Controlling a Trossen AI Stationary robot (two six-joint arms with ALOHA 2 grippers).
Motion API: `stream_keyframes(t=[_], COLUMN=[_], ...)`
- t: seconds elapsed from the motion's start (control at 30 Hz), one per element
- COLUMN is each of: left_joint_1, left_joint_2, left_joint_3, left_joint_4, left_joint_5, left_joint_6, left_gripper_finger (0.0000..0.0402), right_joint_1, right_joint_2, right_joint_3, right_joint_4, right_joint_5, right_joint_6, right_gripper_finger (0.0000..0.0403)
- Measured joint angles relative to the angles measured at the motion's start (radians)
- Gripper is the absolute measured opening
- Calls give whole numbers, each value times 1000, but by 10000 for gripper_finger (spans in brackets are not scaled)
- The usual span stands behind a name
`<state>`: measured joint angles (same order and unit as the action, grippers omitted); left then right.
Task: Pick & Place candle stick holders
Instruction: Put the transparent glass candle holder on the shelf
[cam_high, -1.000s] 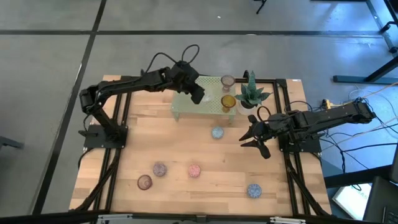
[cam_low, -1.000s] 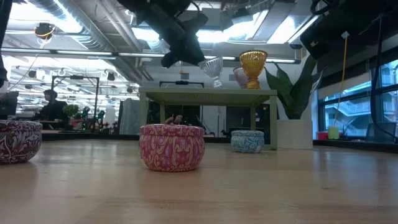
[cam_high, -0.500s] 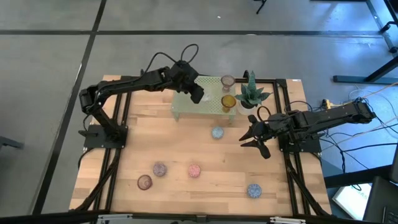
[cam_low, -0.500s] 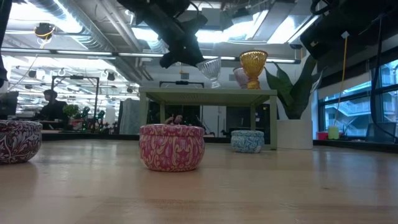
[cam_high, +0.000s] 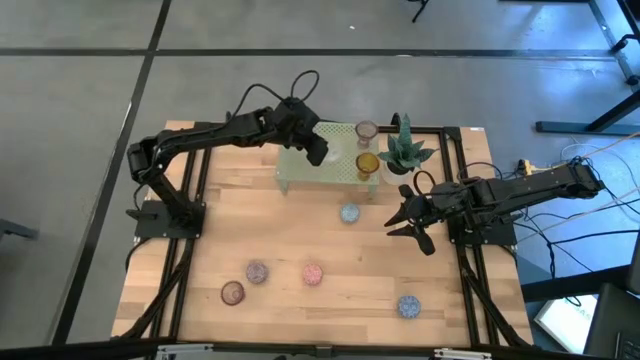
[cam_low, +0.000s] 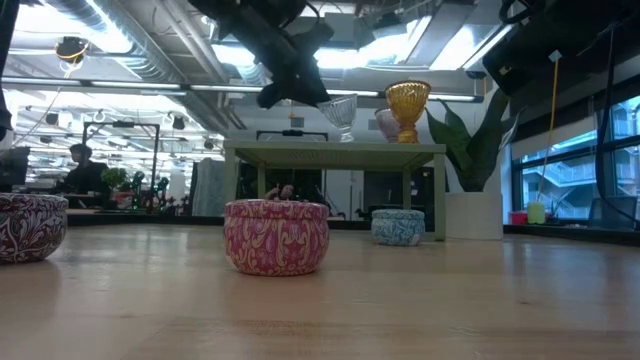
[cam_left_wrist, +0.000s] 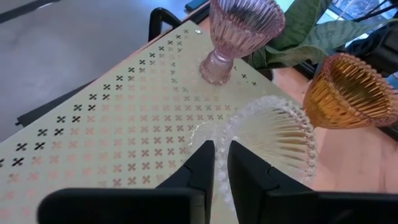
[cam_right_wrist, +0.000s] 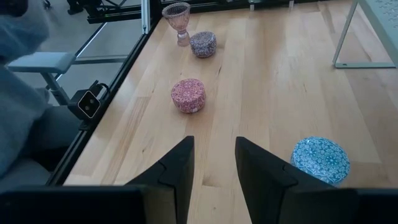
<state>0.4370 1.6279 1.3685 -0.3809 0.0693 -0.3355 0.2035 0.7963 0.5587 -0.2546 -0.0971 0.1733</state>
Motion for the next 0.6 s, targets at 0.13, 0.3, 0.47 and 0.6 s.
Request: stream_keyframes(t=[0.13,0.3,0.47,0.6], left_joint_1=[0,0,0,0], left_joint_2=[-2,-2,-2,-2], left_joint_3=[0,0,0,0], left_joint_4=[-10,-10,-10,-12], left_joint_5=[2,1,17,32], left_joint_6=[-2,-2,-2,-7], left_gripper_finger=[13,23,20,18], right_joint_1=[0,0,0,0], right_joint_2=[0,0,0,0], right_joint_3=[0,0,0,0], right_joint_4=[0,0,6,41], right_joint_5=[0,0,0,12], right_joint_6=[1,1,-25,-52], right_gripper_finger=[121,121,121,121])
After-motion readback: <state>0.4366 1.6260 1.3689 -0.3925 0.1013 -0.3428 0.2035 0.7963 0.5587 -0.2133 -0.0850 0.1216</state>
